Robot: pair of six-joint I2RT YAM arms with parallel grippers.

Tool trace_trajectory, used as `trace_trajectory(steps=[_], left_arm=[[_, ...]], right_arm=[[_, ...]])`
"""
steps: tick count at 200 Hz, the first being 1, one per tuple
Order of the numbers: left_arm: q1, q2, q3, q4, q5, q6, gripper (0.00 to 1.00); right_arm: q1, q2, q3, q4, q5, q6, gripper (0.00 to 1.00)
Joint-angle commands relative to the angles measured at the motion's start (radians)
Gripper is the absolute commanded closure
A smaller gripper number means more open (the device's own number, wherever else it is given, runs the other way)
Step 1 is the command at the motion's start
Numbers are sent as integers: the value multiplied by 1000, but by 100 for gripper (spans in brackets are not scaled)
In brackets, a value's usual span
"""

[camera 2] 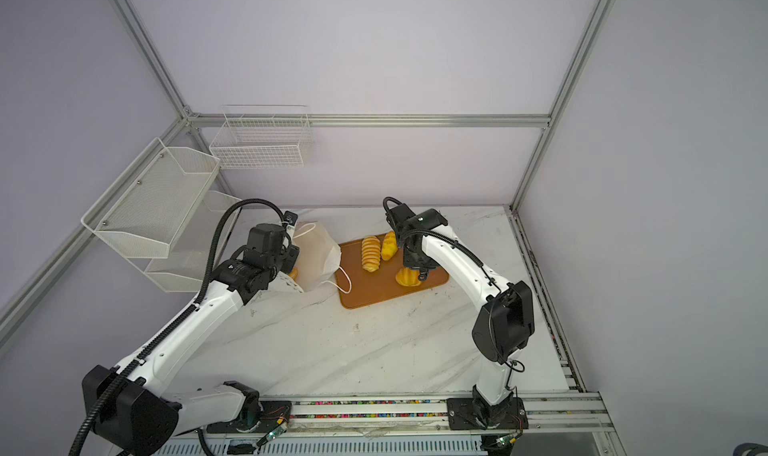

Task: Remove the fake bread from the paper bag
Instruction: 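Carry the bread over the brown tray and lower it with the right gripper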

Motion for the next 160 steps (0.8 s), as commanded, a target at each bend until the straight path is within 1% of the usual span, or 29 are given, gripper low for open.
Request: trace_trajectory(steps=[1, 27, 58, 110, 160], left_arm=[[8, -27, 33, 36, 25, -31, 100], [8, -30, 29, 39, 25, -22, 100], [8, -38, 22, 41, 18, -17, 100], [8, -51, 13, 43, 13, -14, 100], [8, -65, -5, 45, -3, 0, 100]], right_arm=[[-2, -8, -17, -88, 74, 37, 100], [-9, 8, -42, -88, 49, 30, 100], [-9, 69, -49, -82, 8, 11, 100], [-16, 187, 23, -45, -24, -40, 100], [-29, 244, 31, 51, -125, -83, 100]])
